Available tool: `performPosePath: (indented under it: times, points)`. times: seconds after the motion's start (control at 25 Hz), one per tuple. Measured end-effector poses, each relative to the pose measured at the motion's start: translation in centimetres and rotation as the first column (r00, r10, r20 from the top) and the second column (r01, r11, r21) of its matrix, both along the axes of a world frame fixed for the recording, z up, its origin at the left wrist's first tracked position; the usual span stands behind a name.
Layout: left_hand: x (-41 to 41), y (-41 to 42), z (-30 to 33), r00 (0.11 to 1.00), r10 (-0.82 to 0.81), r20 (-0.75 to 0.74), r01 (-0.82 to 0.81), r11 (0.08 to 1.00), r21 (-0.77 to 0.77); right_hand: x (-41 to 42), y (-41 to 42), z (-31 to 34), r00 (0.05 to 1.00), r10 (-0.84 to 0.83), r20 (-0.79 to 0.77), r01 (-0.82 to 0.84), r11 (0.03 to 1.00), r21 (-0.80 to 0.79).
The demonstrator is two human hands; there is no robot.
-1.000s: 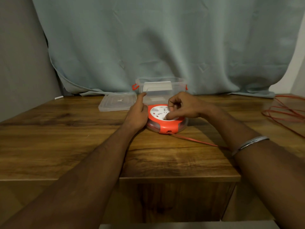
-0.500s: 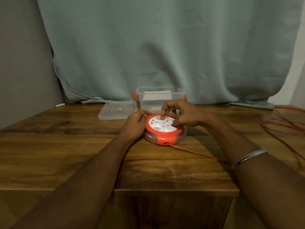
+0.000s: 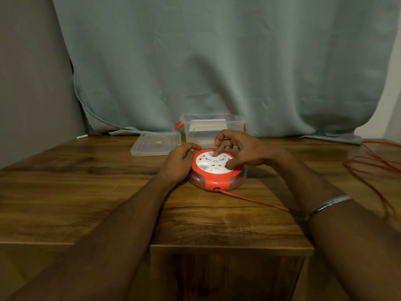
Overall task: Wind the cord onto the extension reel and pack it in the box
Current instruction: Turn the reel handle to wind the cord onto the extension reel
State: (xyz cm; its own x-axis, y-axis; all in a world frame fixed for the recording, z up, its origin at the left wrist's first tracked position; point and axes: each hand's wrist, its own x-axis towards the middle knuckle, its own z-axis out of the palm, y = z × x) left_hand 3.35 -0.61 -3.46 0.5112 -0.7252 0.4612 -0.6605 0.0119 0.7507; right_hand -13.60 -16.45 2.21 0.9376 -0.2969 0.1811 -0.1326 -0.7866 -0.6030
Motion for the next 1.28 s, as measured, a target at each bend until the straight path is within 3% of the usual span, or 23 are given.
performPosePath:
  times: [0.56,0.92,1.12,1.28]
  points:
    - [0.3,-0.3,-0.1,0.999,0.054,-0.005,-0.054,0.999,-0.003,0.4,1.7,-0.4,0.999,-0.041,0.017,0.043,0.990,-0.137]
    - [0.0,-0.1,0.0,0.999,0.028,-0.032,-0.027,0.999,0.027,0.2,2.1,0.2,0.987,0.022,0.156,-0.006,0.995,-0.104]
    - [0.0,0.0,0.0,1.000,-0.009,-0.029,0.009,1.000,0.000,0.3,1.3,0.1,0.999,0.049,-0.016,-0.050,0.998,-0.036]
    - [0.0,-0.1,-0.1,0.999,-0.004,-0.044,0.004,1.000,0.001,0.3,0.6,0.1,0.998,0.039,-0.040,-0.036,0.997,0.073]
